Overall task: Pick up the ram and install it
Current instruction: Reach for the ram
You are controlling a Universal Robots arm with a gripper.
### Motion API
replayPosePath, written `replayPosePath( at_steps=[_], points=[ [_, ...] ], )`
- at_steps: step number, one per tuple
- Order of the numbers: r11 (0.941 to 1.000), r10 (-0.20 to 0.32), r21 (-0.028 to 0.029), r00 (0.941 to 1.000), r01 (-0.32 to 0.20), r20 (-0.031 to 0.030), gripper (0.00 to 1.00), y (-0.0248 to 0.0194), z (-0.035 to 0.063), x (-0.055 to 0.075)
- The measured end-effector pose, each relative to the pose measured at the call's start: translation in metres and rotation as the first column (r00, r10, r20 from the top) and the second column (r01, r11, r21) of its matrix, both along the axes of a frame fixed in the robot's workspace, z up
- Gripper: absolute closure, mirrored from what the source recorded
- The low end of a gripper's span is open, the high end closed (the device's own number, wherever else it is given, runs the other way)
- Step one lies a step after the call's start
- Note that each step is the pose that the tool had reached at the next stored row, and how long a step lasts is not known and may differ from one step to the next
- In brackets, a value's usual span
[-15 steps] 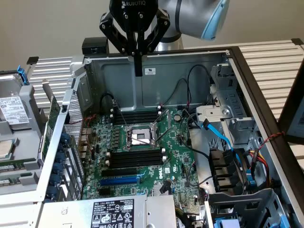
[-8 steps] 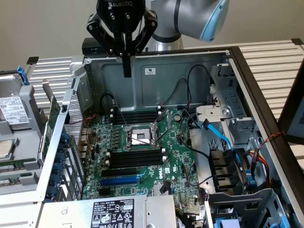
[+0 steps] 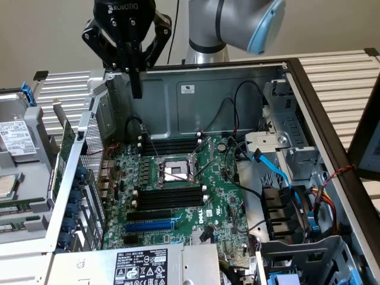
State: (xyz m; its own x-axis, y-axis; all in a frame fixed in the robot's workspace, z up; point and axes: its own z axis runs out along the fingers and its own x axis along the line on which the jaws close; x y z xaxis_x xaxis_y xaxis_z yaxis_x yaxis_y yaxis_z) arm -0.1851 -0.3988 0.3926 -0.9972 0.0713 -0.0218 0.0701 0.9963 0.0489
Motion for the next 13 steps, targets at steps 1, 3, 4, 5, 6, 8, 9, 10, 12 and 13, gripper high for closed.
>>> replayPosePath(
  at_steps=[1, 3, 4, 5, 6, 8, 9, 10, 12, 13],
  points=[
    [1.0000, 0.000, 0.0000, 1.0000, 0.000, 0.0000, 0.90, 0.0000, 0.0000, -0.005],
    [1.0000, 0.000, 0.0000, 1.0000, 0.000, 0.0000, 0.90, 0.0000, 0.0000, -0.013],
    [1.0000, 0.000, 0.0000, 1.0000, 0.000, 0.0000, 0.90, 0.0000, 0.0000, -0.018],
    [1.0000, 0.000, 0.0000, 1.0000, 0.000, 0.0000, 0.90, 0.0000, 0.0000, -0.023],
    [1.0000, 0.000, 0.0000, 1.0000, 0.000, 0.0000, 0.90, 0.0000, 0.0000, -0.027],
    [1.0000, 0.000, 0.0000, 1.0000, 0.000, 0.0000, 0.90, 0.0000, -0.0001, -0.036],
    [1.0000, 0.000, 0.0000, 1.0000, 0.000, 0.0000, 0.90, 0.0000, -0.0001, -0.041],
    [1.0000, 0.000, 0.0000, 1.0000, 0.000, 0.0000, 0.90, 0.0000, -0.0001, -0.045],
    [1.0000, 0.000, 0.0000, 1.0000, 0.000, 0.0000, 0.90, 0.0000, -0.0003, -0.054],
    [1.0000, 0.000, 0.0000, 1.0000, 0.000, -0.0001, 0.90, 0.0000, -0.0003, -0.059]
  ],
)
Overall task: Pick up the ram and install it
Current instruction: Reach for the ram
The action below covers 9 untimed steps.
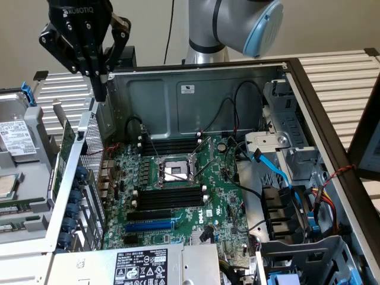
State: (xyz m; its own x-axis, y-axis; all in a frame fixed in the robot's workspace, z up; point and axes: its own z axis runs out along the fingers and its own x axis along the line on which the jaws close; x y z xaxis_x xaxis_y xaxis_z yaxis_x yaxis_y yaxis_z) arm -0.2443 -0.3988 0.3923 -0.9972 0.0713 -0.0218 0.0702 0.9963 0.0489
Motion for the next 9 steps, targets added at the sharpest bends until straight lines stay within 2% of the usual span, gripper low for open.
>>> replayPosePath(
  at_steps=[9],
  points=[
    [1.0000, 0.000, 0.0001, 1.0000, 0.000, 0.0001, 0.90, 0.0000, -0.0004, -0.041]
  ],
)
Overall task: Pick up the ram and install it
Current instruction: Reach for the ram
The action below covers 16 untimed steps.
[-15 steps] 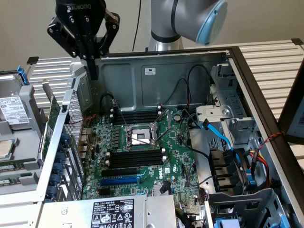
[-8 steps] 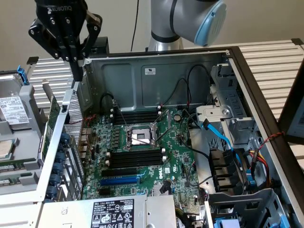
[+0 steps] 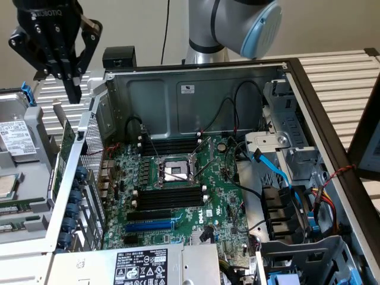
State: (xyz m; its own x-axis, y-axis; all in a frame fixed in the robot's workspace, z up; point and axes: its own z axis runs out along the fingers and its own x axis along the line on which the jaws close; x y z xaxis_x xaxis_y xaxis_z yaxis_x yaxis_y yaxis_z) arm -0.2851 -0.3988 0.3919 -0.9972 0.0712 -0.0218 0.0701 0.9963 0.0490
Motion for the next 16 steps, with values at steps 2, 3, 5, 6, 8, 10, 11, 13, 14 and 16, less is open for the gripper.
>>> replayPosePath(
  at_steps=[2, 3, 5, 6, 8, 10, 11, 13, 14, 16],
  points=[
    [1.0000, 0.000, 0.0000, 1.0000, 0.000, -0.0001, 0.90, 0.0000, 0.0000, -0.009],
    [1.0000, 0.000, 0.0000, 1.0000, 0.000, -0.0001, 0.90, 0.0000, -0.0001, -0.013],
    [1.0000, 0.000, 0.0000, 1.0000, 0.000, -0.0001, 0.90, 0.0000, -0.0001, -0.023],
    [1.0000, 0.000, 0.0000, 1.0000, 0.000, -0.0001, 0.90, 0.0000, -0.0001, -0.027],
    [1.0000, 0.000, 0.0000, 1.0000, 0.000, 0.0000, 0.90, 0.0000, -0.0003, -0.037],
    [1.0000, 0.000, -0.0001, 1.0000, 0.000, -0.0001, 0.90, 0.0000, -0.0004, -0.045],
    [1.0000, 0.000, -0.0001, 1.0000, 0.000, -0.0001, 0.90, 0.0000, -0.0004, -0.050],
    [1.0000, 0.000, 0.0000, 1.0000, 0.000, -0.0001, 0.90, 0.0000, -0.0007, -0.059],
    [1.0000, 0.000, -0.0001, 1.0000, 0.000, -0.0001, 0.90, 0.0000, -0.0008, -0.063],
    [1.0000, 0.000, 0.0000, 1.0000, 0.000, -0.0001, 0.90, 0.0000, -0.0011, -0.073]
  ],
)
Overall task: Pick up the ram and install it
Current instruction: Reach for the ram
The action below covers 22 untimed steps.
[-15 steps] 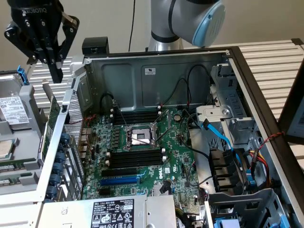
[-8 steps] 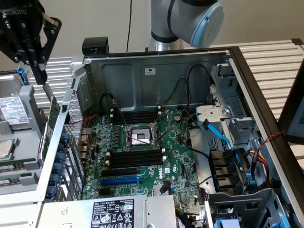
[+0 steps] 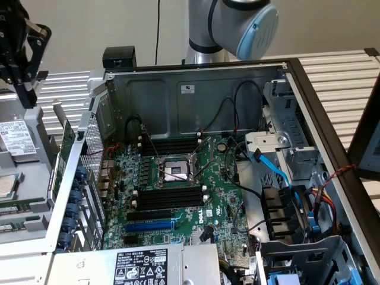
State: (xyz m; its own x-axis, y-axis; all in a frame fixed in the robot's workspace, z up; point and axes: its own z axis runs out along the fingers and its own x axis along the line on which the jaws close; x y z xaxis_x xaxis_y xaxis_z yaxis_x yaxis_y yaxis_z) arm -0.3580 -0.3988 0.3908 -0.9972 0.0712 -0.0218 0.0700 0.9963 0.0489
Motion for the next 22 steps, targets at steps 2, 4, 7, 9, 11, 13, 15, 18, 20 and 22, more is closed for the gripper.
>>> replayPosePath(
  at_steps=[2, 4, 7, 9, 11, 13, 15, 18, 20, 22],
  points=[
    [1.0000, 0.000, 0.0000, 1.0000, 0.000, 0.0000, 0.90, 0.0000, -0.0002, -0.009],
    [1.0000, 0.000, 0.0000, 1.0000, 0.000, 0.0000, 0.90, 0.0000, -0.0004, -0.018],
    [1.0000, 0.000, 0.0001, 1.0000, 0.000, 0.0000, 0.90, 0.0000, -0.0006, -0.030],
    [1.0000, 0.000, 0.0001, 1.0000, 0.000, 0.0001, 0.90, 0.0000, -0.0007, -0.038],
    [1.0000, 0.000, 0.0000, 1.0000, 0.000, 0.0000, 0.90, 0.0000, -0.0008, -0.046],
    [1.0000, 0.000, 0.0001, 1.0000, 0.000, 0.0000, 0.90, 0.0000, -0.0010, -0.054],
    [1.0000, 0.000, 0.0001, 1.0000, 0.000, 0.0000, 0.90, -0.0001, -0.0013, -0.060],
    [1.0000, 0.000, 0.0001, 1.0000, 0.000, -0.0001, 0.90, -0.0001, -0.0017, -0.069],
    [1.0000, 0.000, 0.0001, 1.0000, 0.000, -0.0001, 0.90, -0.0001, -0.0022, -0.075],
    [1.0000, 0.000, 0.0001, 1.0000, 0.000, -0.0001, 0.90, -0.0001, -0.0027, -0.081]
  ],
)
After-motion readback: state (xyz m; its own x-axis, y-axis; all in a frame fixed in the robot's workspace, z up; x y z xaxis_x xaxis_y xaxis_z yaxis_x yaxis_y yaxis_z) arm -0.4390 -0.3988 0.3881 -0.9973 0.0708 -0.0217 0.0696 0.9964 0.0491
